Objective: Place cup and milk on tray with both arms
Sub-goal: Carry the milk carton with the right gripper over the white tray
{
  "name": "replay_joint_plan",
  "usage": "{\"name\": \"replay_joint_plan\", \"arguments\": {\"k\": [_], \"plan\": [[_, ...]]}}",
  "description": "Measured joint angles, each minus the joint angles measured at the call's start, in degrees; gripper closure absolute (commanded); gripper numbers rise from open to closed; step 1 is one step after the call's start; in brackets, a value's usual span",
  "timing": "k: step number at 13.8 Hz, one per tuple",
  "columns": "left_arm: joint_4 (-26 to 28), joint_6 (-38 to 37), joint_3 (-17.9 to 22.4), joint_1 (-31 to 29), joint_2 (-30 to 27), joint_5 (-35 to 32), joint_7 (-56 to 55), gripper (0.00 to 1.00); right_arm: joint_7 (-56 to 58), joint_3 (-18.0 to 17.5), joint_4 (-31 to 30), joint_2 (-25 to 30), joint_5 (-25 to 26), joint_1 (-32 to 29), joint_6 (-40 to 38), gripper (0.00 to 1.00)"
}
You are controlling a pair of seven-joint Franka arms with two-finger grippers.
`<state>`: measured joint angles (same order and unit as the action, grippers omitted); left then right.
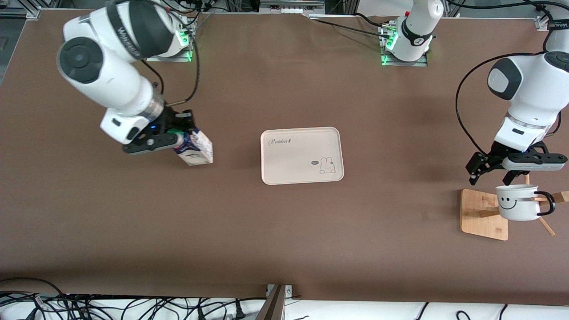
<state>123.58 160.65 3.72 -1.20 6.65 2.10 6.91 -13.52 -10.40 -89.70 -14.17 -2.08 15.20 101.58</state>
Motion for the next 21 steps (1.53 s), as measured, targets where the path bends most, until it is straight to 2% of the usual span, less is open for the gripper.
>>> {"name": "replay_joint_plan", "arguments": {"k": [7, 9, 11, 15, 19, 21], "plan": [[-3.0, 0.1, 0.8, 0.0, 2.4, -0.5, 0.0, 0.0, -11.3, 7.4, 12.0, -11.0, 0.0, 15.6, 0.0, 0.43], [-3.2, 0.1, 1.6, 0.0, 2.7, -1.4, 0.0, 0.13, -16.6, 8.1, 16.0, -14.7, 0.0, 18.8, 0.0, 0.43], [-3.4, 0.1, 2.4, 0.0, 2.8, -1.9, 0.0, 0.21, -21.2, 8.3, 19.8, -18.2, 0.0, 21.0, 0.0, 0.43], [-3.5, 0.1, 2.7, 0.0, 2.9, -2.0, 0.1, 0.46, -24.7, 8.5, 24.0, -22.6, 0.0, 22.0, 0.1, 0.44], [-3.5, 0.1, 2.7, 0.0, 2.9, -2.1, 0.1, 0.53, -24.9, 8.5, 26.2, -26.1, -0.8, 24.0, 1.6, 0.44], [-3.5, 0.2, 2.7, 0.0, 2.9, -2.1, 0.1, 0.6, -25.0, 8.5, 26.6, -26.7, -0.8, 25.2, 1.7, 0.44]]}}
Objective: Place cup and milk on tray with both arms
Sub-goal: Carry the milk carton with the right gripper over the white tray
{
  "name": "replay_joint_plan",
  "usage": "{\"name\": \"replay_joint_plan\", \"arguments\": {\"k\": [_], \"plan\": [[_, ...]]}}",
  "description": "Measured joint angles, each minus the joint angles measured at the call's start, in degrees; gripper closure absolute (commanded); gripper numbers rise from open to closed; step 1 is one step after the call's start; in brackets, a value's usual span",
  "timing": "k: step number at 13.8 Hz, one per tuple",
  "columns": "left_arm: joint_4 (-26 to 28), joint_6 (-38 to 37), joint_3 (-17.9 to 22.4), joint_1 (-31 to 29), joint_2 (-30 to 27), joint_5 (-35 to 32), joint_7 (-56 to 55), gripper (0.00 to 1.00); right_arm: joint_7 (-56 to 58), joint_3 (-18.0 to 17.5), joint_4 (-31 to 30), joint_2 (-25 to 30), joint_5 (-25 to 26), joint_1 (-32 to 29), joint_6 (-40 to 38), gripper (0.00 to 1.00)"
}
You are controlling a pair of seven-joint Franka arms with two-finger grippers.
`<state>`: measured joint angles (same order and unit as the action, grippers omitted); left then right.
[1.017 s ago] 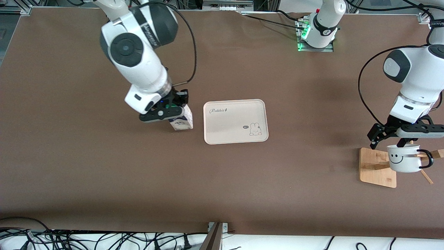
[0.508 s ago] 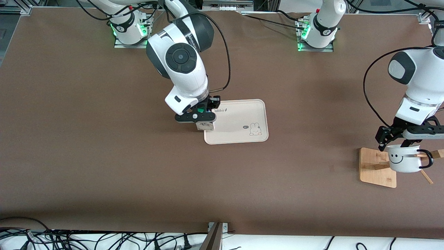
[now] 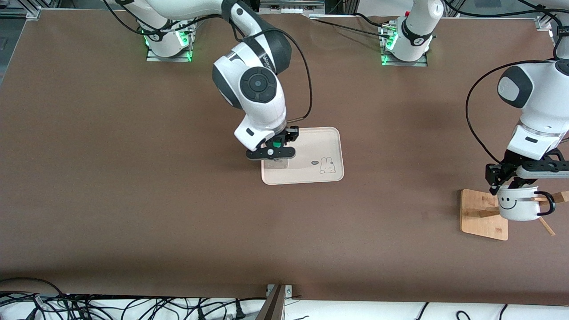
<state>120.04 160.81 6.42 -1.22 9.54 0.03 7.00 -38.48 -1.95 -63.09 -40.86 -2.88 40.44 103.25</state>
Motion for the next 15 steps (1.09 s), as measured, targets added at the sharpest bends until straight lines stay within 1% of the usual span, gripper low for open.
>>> {"name": "replay_joint_plan", "arguments": {"k": [2, 3, 5, 6, 8, 10, 13, 14, 15], "plan": [[0.0, 0.0, 0.0, 0.0, 0.0, 0.0, 0.0, 0.71, 0.2, 0.0, 0.1, -0.2, 0.0, 0.4, 0.0, 0.44], [0.0, 0.0, 0.0, 0.0, 0.0, 0.0, 0.0, 0.75, 0.5, 0.0, 0.1, -0.2, 0.0, 0.4, 0.0, 0.44], [0.0, 0.0, 0.1, 0.0, 0.0, -0.9, 0.1, 0.85, 0.6, 0.0, 0.1, -0.4, 0.0, 0.3, 0.0, 0.44], [0.0, 0.0, 0.2, 0.0, 0.0, -1.3, 0.1, 0.97, 0.6, 0.1, 0.0, -0.7, -0.4, 0.3, 0.0, 0.43], [0.0, 0.0, 0.2, 0.0, 0.0, -1.5, 0.1, 1.0, 0.6, 0.3, -0.2, -1.5, -1.8, 0.2, -0.1, 0.44], [0.0, 0.0, 0.3, 0.0, 0.0, -1.5, 0.1, 1.0, 0.6, 0.4, -1.4, -2.5, -2.2, 0.1, 0.3, 0.44], [0.0, 0.0, 0.3, 0.0, 0.0, -1.5, 0.0, 1.0, 0.6, 0.4, -4.5, -3.2, -2.3, 0.1, 3.5, 0.44], [0.0, 0.0, 0.3, 0.0, -0.1, -1.5, 0.0, 1.0, 0.6, 0.4, -5.1, -3.2, -2.3, 0.1, 3.9, 0.4], [-0.1, 0.0, 0.3, 0.0, -0.2, -1.5, 0.0, 1.0, 0.6, 0.4, -5.1, -3.2, -2.4, 0.1, 4.0, 0.0]]}}
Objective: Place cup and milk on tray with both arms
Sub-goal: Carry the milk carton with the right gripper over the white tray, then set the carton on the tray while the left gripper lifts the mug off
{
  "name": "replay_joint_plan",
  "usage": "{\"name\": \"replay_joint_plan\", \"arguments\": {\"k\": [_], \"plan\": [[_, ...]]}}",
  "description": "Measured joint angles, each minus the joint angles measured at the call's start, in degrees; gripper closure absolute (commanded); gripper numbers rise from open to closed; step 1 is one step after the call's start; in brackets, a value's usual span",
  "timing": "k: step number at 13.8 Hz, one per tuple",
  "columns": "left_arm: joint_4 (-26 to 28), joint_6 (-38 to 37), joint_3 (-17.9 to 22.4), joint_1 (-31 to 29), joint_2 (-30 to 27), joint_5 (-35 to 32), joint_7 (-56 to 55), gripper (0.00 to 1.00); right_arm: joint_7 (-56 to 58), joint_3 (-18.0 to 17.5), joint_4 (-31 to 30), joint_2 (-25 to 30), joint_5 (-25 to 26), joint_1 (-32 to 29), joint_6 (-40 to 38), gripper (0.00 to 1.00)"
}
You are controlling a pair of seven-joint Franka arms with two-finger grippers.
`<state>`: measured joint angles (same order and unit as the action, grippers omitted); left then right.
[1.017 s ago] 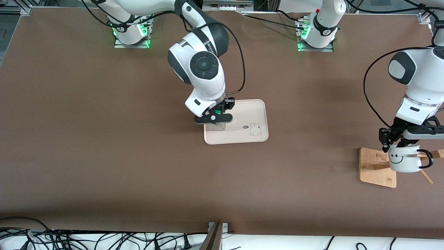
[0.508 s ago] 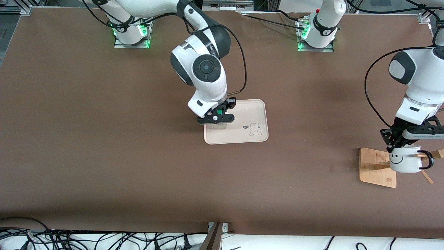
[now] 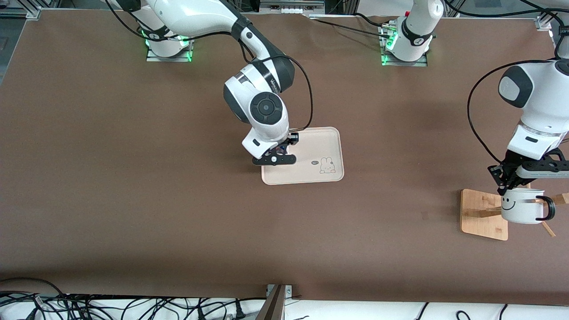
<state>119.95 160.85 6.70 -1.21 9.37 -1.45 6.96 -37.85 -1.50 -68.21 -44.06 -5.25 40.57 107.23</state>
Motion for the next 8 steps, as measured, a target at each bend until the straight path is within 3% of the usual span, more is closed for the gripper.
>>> {"name": "replay_joint_plan", "arguments": {"k": [5, 8], "plan": [[-0.3, -4.3, -0.2, 0.6, -2.3, 0.0, 0.0, 1.0, 0.0, 0.0, 0.2, 0.6, 0.0, 0.0, 0.1, 0.0], [-0.3, -7.1, -0.3, 1.6, -4.0, 0.0, 0.0, 1.0, -0.6, 0.3, 0.6, 4.5, 0.0, -0.1, -1.2, 0.0]]}}
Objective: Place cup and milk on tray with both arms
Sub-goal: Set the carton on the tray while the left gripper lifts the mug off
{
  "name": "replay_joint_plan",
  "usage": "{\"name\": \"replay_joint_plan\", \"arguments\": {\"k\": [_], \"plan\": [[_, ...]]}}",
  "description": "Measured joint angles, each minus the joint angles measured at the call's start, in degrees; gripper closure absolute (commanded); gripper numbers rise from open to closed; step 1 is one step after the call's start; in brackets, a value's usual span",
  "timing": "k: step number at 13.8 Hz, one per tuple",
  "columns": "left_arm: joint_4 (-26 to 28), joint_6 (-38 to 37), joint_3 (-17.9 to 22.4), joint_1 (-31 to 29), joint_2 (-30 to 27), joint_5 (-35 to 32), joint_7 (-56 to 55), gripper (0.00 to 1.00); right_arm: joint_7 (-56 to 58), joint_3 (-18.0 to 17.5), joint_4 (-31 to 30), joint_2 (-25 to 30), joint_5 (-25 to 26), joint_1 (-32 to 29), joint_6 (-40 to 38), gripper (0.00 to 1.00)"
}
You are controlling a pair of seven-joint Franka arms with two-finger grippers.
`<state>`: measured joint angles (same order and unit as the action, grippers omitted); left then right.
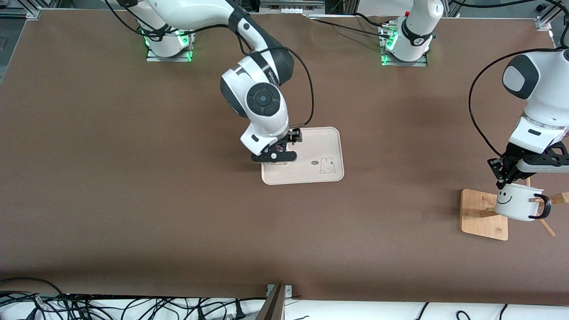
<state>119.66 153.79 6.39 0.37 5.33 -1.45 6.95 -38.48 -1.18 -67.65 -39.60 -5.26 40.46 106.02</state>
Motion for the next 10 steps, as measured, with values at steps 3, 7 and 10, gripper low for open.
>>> {"name": "replay_joint_plan", "arguments": {"k": [3, 7, 10], "plan": [[0.0, -2.7, -0.2, 1.2, -1.6, 0.0, 0.0, 1.0, -0.1, 0.6, 0.3, 5.8, 0.0, -1.9, -4.8, 0.0], [-0.1, -11.1, -3.4, 2.4, -4.7, 0.0, 0.0, 1.0, -0.2, 1.6, 0.4, 14.6, 0.0, -9.2, -11.1, 0.0], [-0.3, -18.8, -6.9, 4.5, -6.2, 0.0, 0.0, 1.0, 0.1, 1.7, 0.2, 19.8, 0.0, -18.4, -17.0, 0.0]]}}
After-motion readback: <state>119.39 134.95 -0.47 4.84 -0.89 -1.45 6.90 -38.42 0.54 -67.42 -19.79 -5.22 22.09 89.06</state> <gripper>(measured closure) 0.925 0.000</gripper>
